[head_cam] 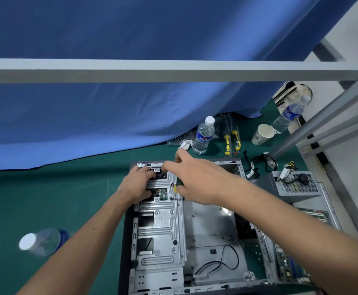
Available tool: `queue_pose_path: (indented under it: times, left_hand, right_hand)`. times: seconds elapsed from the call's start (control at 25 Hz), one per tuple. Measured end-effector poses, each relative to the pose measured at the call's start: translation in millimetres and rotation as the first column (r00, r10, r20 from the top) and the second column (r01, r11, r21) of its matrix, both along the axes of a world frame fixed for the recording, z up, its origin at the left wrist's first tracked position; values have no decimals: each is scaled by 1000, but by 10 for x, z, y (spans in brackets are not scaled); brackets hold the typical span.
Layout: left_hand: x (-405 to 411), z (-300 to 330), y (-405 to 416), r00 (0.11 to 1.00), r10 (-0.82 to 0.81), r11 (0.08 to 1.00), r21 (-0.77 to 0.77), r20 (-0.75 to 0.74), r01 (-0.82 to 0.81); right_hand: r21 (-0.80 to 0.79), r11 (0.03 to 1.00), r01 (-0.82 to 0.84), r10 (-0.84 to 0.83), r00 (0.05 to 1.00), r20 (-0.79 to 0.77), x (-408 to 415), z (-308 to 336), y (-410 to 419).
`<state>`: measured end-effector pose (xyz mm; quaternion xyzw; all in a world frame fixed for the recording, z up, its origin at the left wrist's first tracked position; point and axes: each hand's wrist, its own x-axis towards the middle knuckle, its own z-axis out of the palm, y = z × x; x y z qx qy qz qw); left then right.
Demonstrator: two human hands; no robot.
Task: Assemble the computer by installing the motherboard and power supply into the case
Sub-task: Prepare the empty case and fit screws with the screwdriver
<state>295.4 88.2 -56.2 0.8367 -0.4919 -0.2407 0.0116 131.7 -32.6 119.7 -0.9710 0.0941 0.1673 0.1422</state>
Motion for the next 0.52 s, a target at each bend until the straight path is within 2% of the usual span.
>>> queue_pose_path:
  times: [0.08,0.2,0.24,0.36,0.4,0.52]
  left_hand:
    - [2,-2,-5,1000,1,1000,0,-5,-1]
    - [-8,-10,9,1000,-3,1000,-2,1,3]
    - [-9,-12,14,1000,-2,1000,-4,3,2]
    - [-10,-4,11,1000,5,1000,-12,1,-5]
    - [-10,0,11,1000,10,1000,-16,1,-10]
    - [-16,3,20,1000,23,999,-22,-7,-23]
  right_hand:
    - [-129,989,-69,75,996,46,-13,-5,22]
    - [-355,935,-1,48,991,124,-20,-91,115]
    - [-340,940,23,13,995,103,-17,-116,126]
    - [-56,998,34,-34,999,7,-20,-46,43]
    - [-18,1000,3,-3,1000,-10,-23,-16,-2]
    - [-195,976,-100,111,993,45,-43,-25,51]
